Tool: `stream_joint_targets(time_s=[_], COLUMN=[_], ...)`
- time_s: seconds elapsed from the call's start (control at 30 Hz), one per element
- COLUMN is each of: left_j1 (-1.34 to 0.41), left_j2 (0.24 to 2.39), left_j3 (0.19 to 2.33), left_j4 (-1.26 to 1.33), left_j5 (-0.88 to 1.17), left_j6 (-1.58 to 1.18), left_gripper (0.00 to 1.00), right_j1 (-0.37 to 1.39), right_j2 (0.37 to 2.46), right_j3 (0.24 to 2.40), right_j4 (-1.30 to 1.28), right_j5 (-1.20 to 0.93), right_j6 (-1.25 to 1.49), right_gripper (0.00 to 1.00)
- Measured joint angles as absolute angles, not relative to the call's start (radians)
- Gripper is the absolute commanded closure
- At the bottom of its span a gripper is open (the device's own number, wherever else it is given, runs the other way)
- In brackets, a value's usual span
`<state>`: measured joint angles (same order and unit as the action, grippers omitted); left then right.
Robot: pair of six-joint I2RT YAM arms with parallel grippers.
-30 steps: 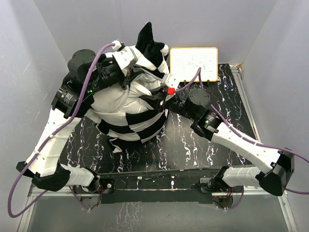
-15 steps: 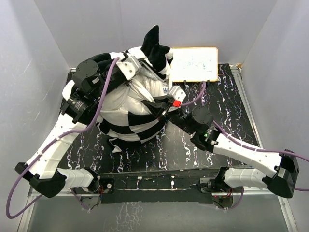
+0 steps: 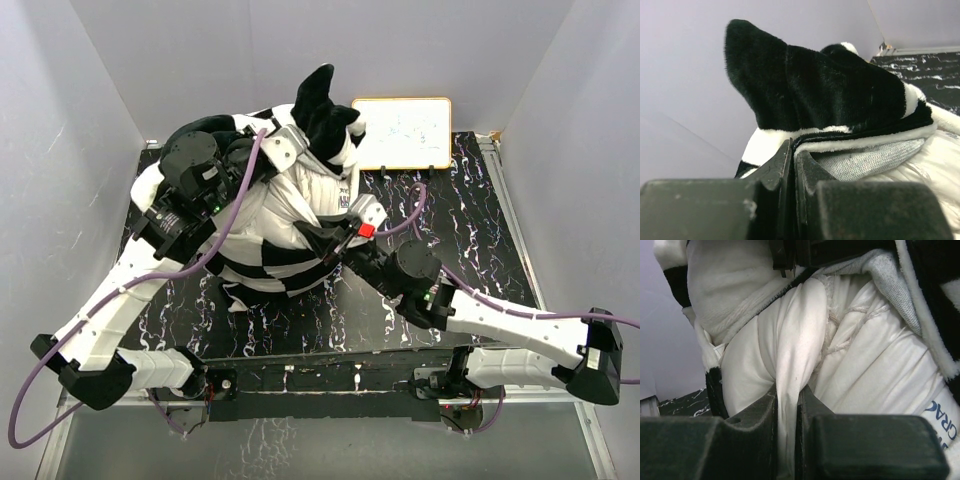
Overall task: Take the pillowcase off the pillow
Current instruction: Remove the pillow from the pillowcase.
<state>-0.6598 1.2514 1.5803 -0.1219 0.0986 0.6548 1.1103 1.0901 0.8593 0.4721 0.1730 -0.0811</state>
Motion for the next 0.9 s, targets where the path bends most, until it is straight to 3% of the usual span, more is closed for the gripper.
stream_joint_targets(time_s=[0.17, 0.5, 0.6, 0.7, 0.9], left_j1=[-0.677, -0.673, -0.666, -0.655, -0.626], left_j2=[1.255, 1.354, 1.363, 1.371, 1.400], left_j3=[1.604, 1.788, 1.788, 1.788, 1.786], left_j4=[-0.270, -0.636, -0.670, -0.691, -0.681], left_j5=[0.076, 0.254, 0.337, 0.413, 0.499], left_j6=[0.582, 0.348, 0.302, 0.266, 0.219], left_gripper=[1.00, 1.00, 1.00, 1.00, 1.00], right_j1=[1.176, 1.237, 1.249, 1.266, 1.285], right_j2=[1.049, 0.927, 0.894, 0.870, 0.907], right_j3=[0.833, 0.792, 0.795, 0.834, 1.034], right_j4=[0.421, 0.265, 0.187, 0.078, -0.196], right_j5=[0.216, 0.206, 0.195, 0.171, 0.134], right_j6=[-0.081, -0.077, -0.089, -0.119, -0.212], right_gripper=[0.92, 0.92, 0.65, 0.51, 0.37])
